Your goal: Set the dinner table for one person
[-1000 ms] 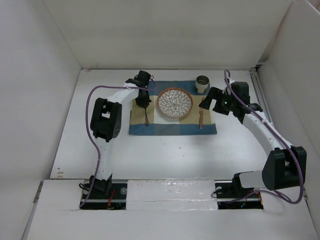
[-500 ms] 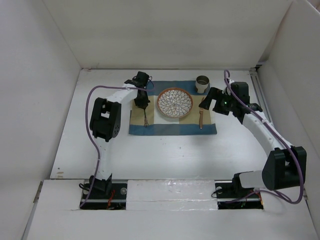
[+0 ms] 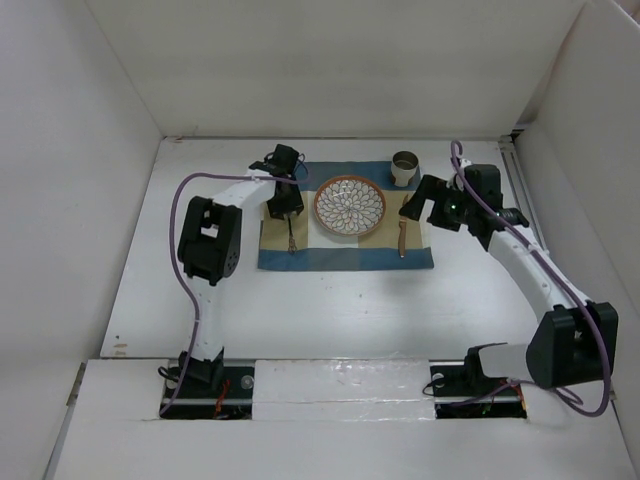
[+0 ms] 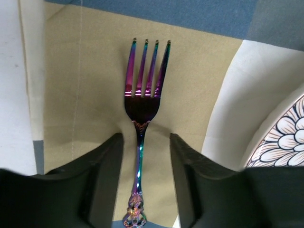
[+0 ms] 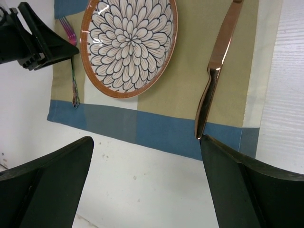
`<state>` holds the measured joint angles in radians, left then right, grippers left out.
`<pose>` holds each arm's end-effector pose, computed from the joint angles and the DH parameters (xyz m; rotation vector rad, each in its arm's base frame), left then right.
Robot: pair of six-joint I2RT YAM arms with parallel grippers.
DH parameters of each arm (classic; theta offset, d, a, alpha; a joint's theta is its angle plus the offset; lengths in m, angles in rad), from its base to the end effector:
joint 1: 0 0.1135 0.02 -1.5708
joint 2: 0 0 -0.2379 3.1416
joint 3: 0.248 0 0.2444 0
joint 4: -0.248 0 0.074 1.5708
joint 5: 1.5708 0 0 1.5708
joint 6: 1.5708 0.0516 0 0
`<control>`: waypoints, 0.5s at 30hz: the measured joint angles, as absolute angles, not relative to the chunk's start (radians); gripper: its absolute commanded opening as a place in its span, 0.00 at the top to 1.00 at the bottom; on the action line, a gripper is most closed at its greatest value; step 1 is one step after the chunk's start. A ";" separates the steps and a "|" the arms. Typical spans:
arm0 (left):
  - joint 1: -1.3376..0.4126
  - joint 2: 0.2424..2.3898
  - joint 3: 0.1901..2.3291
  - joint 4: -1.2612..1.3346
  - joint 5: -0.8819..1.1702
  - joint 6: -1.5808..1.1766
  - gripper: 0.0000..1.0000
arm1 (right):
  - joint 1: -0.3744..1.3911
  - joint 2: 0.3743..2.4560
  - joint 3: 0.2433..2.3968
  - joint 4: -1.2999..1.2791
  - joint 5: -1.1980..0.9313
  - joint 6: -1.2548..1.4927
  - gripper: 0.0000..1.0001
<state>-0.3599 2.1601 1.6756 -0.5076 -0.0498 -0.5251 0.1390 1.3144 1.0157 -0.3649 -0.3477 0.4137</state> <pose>0.4300 -0.1591 0.1489 -0.2323 2.5743 -0.2713 0.2949 0.0590 0.2558 0.1182 2.2737 0.6850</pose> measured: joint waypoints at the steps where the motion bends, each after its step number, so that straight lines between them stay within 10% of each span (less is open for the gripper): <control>1: -0.360 2.157 1.672 -0.510 -0.051 -0.527 0.55 | 0.139 1.306 1.018 -0.369 -0.347 0.414 0.00; 9: -0.358 2.109 1.653 -0.540 -0.069 -0.533 0.35 | 0.139 1.232 1.042 -0.406 -0.331 0.406 0.00; 11: -0.358 2.075 1.647 -0.551 -0.082 -0.537 0.00 | 0.139 1.213 1.052 -0.427 -0.319 0.404 0.00; 15: -0.360 1.951 1.639 -0.568 -0.130 -0.548 0.00 | 0.141 1.151 1.097 -0.510 -0.254 0.389 0.00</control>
<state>-0.3599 1.9514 1.6390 -0.5682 -0.1299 -0.5476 0.1413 1.1507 1.0973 -0.5102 -0.2539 0.3885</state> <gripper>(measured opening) 0.994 0.999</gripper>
